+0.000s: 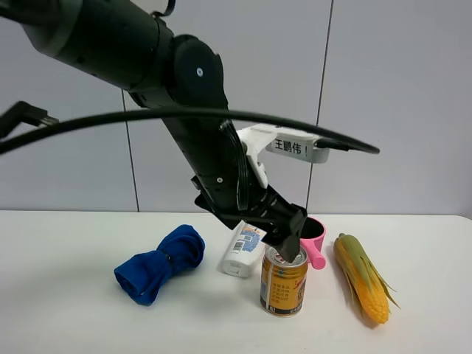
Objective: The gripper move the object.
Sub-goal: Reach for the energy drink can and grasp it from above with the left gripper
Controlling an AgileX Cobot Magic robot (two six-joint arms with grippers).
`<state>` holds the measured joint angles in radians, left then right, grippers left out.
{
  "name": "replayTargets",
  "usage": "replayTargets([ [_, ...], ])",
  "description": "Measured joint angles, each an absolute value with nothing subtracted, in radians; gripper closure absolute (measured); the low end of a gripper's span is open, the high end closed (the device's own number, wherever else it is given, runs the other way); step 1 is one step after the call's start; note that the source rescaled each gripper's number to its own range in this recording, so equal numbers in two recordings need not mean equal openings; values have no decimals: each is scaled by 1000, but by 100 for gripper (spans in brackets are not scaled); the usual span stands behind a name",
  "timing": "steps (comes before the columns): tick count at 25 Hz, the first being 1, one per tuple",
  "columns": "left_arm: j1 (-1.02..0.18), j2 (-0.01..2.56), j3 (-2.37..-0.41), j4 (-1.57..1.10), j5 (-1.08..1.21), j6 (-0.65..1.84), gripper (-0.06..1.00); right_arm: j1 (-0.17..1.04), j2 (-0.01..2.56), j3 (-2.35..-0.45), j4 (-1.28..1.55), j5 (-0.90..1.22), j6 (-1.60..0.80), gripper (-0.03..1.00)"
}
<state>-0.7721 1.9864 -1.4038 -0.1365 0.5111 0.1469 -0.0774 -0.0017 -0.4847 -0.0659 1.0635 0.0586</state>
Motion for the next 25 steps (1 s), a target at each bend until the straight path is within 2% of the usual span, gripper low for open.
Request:
replayTargets([
  [11,-815,2059,-1405,-149,342,147,-6,-77,-2,-485,-66,1064,59,-3],
  [25,-829,2119,-1407,-157,319,147,-6,-77,-2,-485,-66,1064,59,-3],
])
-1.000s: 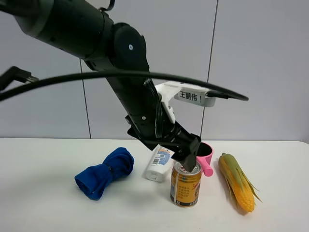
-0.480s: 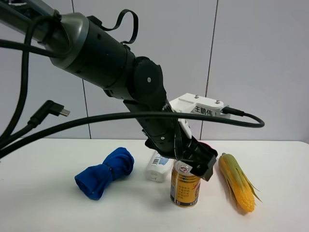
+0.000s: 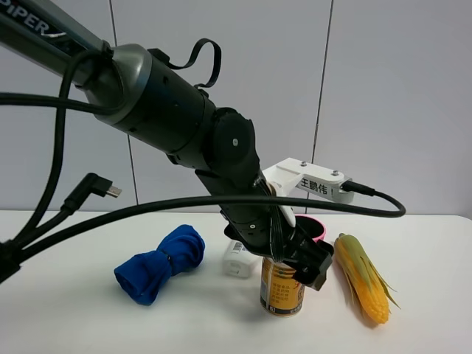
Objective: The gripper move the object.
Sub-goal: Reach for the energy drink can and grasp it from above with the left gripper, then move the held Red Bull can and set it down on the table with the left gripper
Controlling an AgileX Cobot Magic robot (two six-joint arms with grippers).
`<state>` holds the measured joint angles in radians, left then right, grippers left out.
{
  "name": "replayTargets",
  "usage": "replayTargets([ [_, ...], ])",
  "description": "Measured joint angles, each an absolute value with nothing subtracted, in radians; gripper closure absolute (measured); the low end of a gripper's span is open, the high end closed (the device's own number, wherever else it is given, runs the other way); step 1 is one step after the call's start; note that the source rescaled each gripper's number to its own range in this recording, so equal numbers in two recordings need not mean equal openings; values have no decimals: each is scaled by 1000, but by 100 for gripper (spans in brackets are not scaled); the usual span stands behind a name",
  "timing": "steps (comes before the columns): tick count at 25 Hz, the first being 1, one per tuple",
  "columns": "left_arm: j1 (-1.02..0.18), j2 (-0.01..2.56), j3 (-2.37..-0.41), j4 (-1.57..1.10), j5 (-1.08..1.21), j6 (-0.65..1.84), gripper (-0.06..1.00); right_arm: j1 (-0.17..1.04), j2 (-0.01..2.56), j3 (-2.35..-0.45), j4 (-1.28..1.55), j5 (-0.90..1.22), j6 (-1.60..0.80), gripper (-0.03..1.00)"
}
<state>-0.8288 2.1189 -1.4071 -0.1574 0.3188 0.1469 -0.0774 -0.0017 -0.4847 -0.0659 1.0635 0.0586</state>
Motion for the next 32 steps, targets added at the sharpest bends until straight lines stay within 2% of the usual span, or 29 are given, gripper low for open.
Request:
replayTargets([
  [13,-829,2141,-1407,-163,275,146,-4,-77,-2,-485,-66,1064,59,-3],
  [15,-829,2141,-1407,-163,275,146,11,-77,-2,-485,-66,1064,59,-3],
  [17,-829,2141,-1407,-163,275,146,36,-77,-2,-485,-66,1064,59,-3],
  [20,-829,2141,-1407,-163,271,146,85,-77,-2,-485,-66,1064,59,-3],
  [21,-829,2141,-1407,-163,271,146,94,-77,-2,-485,-66,1064,59,-3],
  [32,-829,2141,-1407,-163,271,146,94,-77,-2,-485,-66,1064,59,-3],
])
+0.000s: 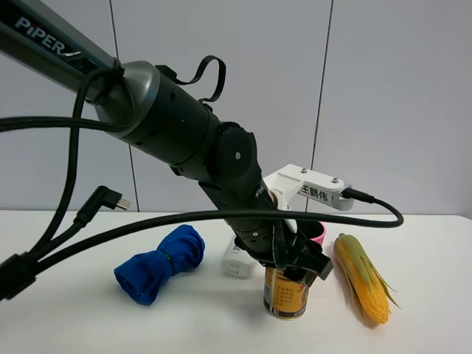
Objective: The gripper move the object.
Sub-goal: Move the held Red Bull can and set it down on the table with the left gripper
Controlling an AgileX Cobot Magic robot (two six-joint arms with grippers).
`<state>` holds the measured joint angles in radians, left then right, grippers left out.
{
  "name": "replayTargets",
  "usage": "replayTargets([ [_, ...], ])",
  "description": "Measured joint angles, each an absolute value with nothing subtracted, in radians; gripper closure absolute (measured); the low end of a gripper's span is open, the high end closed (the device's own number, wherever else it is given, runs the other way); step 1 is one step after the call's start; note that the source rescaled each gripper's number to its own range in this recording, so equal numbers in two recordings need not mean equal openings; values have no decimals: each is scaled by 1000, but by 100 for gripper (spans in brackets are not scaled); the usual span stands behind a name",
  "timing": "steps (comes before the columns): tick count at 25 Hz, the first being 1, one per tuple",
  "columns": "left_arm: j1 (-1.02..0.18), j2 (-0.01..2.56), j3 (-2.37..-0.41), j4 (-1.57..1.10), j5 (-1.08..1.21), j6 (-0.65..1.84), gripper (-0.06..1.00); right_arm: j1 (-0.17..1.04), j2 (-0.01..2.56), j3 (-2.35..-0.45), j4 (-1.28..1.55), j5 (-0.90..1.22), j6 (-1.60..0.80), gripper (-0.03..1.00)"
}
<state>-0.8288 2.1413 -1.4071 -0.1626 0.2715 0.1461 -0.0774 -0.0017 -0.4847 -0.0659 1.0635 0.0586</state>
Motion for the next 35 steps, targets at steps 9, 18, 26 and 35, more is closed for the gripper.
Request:
replayTargets([
  [9,-829,2065,-1406,-163,335,146,94,-77,-2,-485,-66,1064,59,-3],
  [18,-787,1920,-1406,-112,385,146,94,-77,-2,-485,-66,1064,59,-3],
  [26,-611,1882,-1406,-28,434,117,94,-77,-2,-485,-66,1064,59,-3],
  [35,-379,1844,-1406,20,533,109,94,-77,-2,-485,-66,1064,59,-3],
])
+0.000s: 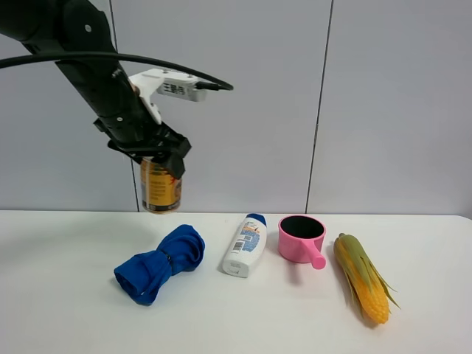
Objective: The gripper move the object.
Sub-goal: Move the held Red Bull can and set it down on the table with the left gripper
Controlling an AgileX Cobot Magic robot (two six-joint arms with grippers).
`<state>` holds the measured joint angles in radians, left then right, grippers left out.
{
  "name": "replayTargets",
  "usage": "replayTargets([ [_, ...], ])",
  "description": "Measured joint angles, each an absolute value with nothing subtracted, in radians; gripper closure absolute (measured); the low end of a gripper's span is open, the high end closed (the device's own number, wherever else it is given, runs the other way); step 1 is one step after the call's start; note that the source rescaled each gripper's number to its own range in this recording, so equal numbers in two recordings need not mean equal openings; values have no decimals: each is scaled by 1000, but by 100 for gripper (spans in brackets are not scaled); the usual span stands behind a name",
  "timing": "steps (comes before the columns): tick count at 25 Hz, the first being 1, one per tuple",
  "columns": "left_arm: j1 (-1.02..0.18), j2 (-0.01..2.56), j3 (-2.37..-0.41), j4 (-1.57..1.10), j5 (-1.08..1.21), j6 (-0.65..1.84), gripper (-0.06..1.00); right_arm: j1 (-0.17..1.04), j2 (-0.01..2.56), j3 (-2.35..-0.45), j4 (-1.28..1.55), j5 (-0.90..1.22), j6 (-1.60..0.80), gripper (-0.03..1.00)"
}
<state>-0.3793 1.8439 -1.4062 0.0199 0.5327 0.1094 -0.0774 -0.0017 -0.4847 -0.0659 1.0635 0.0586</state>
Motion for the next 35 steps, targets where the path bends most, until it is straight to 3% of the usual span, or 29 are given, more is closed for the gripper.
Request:
replayTargets([
  [12,-187,1823,-1386,27,606,74,94,-77,-2,-485,-66,1064,59,-3],
  [25,-180,1822,-1056,-55,228,66,94,-77,-2,-485,-66,1064,59,-3],
  [35,-180,1822,-989,-81,111,44,94,-77,-2,-485,-66,1064,59,-3],
])
